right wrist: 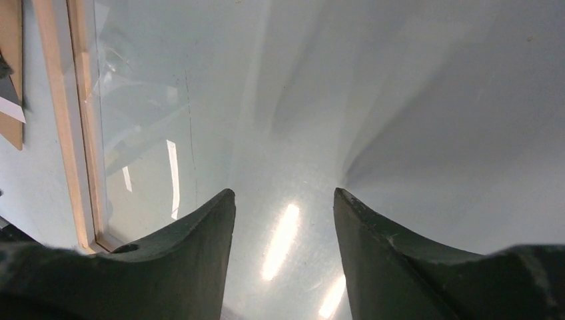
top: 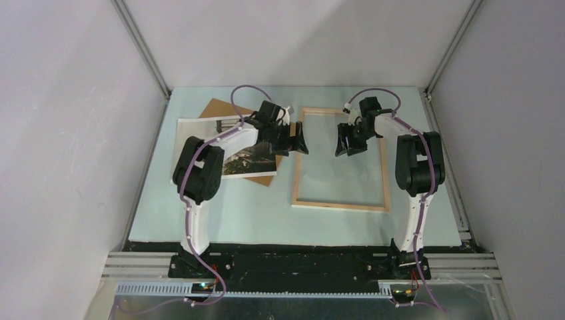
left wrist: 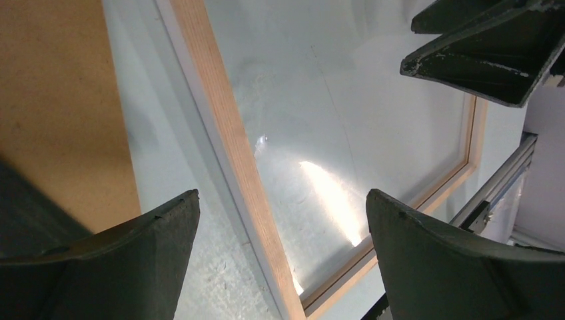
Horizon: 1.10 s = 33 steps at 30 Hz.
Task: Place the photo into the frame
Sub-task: Place the photo frame item in the photo frame.
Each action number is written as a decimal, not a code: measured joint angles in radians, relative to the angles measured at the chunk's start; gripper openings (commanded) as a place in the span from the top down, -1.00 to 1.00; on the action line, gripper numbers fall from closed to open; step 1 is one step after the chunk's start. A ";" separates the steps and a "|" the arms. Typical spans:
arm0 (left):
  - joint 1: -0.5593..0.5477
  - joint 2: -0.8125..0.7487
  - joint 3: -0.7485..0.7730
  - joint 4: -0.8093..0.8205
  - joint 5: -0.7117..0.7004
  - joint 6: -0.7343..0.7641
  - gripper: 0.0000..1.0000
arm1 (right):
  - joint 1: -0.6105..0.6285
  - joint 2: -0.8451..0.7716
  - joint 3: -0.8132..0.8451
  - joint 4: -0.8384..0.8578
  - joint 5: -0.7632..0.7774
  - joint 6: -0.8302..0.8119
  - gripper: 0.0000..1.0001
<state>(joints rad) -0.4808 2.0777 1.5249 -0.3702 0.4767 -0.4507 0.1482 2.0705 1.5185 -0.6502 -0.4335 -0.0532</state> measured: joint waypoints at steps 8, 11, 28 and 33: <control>0.000 -0.154 -0.070 -0.037 -0.071 0.137 -0.99 | -0.014 -0.075 0.000 -0.028 0.015 -0.012 -0.46; 0.000 -0.216 -0.098 -0.040 -0.117 0.201 -0.98 | -0.036 -0.142 -0.012 -0.025 0.037 -0.023 -0.43; 0.006 -0.449 -0.298 -0.056 -0.258 0.423 -0.97 | -0.274 -0.219 -0.115 0.009 0.267 -0.053 -0.24; 0.015 -0.497 -0.341 -0.061 -0.274 0.459 -0.97 | -0.270 -0.158 -0.115 0.027 0.287 -0.057 -0.18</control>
<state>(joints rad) -0.4660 1.5806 1.1835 -0.4309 0.2031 0.0082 -0.1215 1.9125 1.4036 -0.6228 -0.1467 -0.1101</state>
